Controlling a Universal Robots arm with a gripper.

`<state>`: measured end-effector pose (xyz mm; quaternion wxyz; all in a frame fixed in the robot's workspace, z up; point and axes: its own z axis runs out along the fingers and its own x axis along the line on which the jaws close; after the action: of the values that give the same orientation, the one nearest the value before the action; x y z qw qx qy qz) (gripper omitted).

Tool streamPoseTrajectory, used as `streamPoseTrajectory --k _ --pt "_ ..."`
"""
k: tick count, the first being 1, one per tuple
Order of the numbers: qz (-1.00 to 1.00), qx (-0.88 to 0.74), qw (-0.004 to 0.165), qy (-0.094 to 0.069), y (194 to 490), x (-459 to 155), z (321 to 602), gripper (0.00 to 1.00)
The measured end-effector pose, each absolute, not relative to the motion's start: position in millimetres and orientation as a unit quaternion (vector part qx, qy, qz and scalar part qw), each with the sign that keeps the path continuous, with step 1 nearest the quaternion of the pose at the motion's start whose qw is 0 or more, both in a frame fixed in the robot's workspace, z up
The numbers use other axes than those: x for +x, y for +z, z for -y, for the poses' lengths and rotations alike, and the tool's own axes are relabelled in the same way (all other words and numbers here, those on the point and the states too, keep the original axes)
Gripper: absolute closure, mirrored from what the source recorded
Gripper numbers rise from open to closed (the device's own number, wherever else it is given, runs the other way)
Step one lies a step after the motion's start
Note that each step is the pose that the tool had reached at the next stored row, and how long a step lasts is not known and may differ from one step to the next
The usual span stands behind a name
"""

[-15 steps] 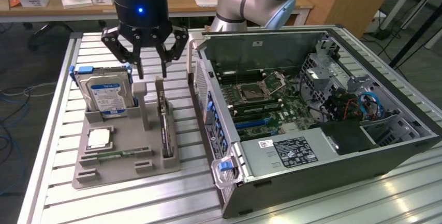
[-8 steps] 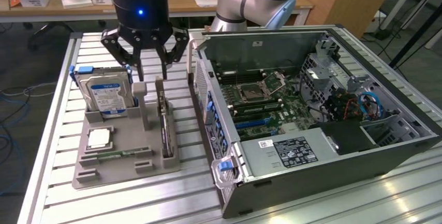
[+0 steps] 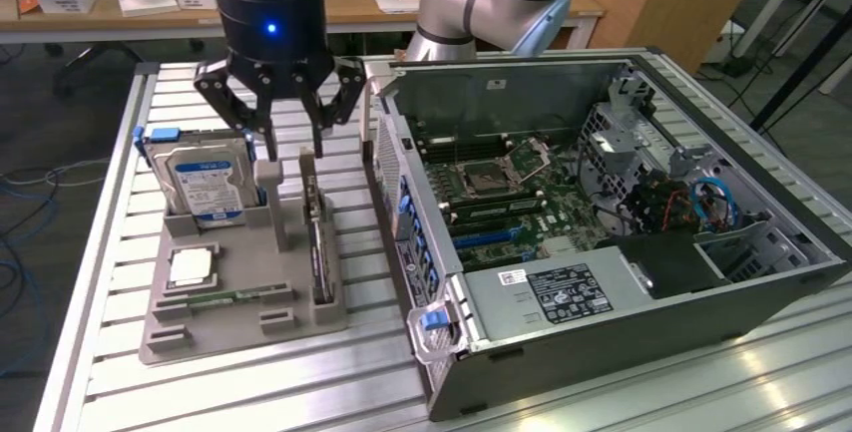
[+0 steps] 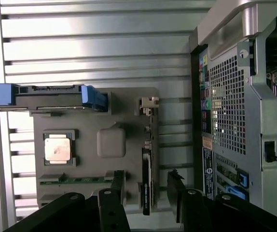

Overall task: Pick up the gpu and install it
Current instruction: 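Pick up the gpu and move the gpu toward the slot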

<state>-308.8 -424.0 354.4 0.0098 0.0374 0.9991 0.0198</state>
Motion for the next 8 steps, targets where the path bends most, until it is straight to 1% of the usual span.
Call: streamPoseTrajectory --k 8 --pt "-0.999 0.037 0.010 0.019 354.4 -308.7 429.1 0.51"
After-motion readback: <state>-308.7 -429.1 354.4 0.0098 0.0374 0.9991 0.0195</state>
